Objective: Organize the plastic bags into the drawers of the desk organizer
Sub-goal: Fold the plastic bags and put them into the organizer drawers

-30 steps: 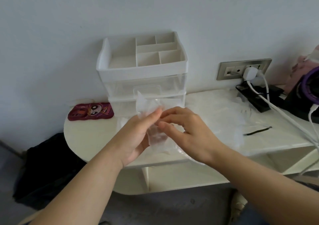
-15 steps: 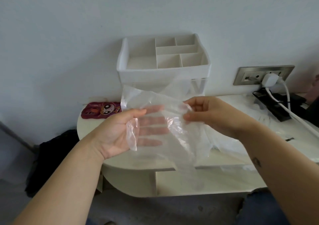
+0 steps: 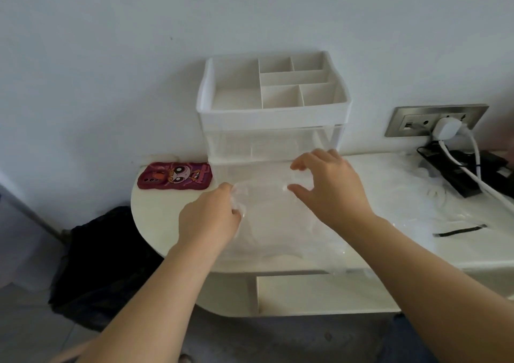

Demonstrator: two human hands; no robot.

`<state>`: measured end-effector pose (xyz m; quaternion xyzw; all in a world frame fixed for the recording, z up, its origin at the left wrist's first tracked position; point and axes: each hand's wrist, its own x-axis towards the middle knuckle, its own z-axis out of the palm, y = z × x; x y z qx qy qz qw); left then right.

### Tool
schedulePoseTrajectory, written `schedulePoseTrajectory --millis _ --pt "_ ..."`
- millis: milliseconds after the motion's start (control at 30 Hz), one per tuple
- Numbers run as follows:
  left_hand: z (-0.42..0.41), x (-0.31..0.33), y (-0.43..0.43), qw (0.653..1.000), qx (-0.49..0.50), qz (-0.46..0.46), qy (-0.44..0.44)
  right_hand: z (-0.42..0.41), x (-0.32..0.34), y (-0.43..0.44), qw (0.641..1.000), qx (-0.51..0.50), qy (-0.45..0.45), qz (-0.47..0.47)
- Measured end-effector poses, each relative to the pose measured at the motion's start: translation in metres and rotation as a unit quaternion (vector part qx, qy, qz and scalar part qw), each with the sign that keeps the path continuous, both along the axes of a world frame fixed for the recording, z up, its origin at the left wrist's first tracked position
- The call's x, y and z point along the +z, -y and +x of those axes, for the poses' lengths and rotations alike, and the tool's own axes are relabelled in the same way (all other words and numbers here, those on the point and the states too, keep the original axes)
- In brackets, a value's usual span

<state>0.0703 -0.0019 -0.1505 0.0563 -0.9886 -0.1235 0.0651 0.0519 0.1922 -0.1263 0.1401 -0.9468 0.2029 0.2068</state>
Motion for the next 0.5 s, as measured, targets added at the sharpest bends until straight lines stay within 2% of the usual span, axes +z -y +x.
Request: schedulePoseTrajectory --millis 67,100,167,233,333,500 --pt "-0.002 -0.002 -0.002 1.0 -0.003 -0.009 -0.002 0.007 0.005 0.006 0.998 0.028 -0.058 -0.007" --pt "-0.003 -0.003 -0.003 1.0 -0.007 -0.019 0.0 0.011 0.005 0.009 0.998 0.055 -0.036 -0.01" --pt "-0.004 -0.005 -0.005 0.999 -0.015 -0.045 0.003 0.017 -0.004 0.016 0.99 0.105 0.098 0.001" --pt "-0.006 -0.007 -0.006 0.998 -0.021 -0.063 0.007 0.014 -0.018 0.017 0.969 0.111 0.207 0.081" --pt "-0.008 -0.009 -0.006 0.995 -0.026 -0.098 0.014 0.005 -0.026 0.012 0.946 0.101 0.255 0.169" --pt "-0.008 -0.007 -0.007 0.987 -0.033 -0.155 0.015 -0.005 -0.031 0.011 0.923 0.11 0.327 0.169"
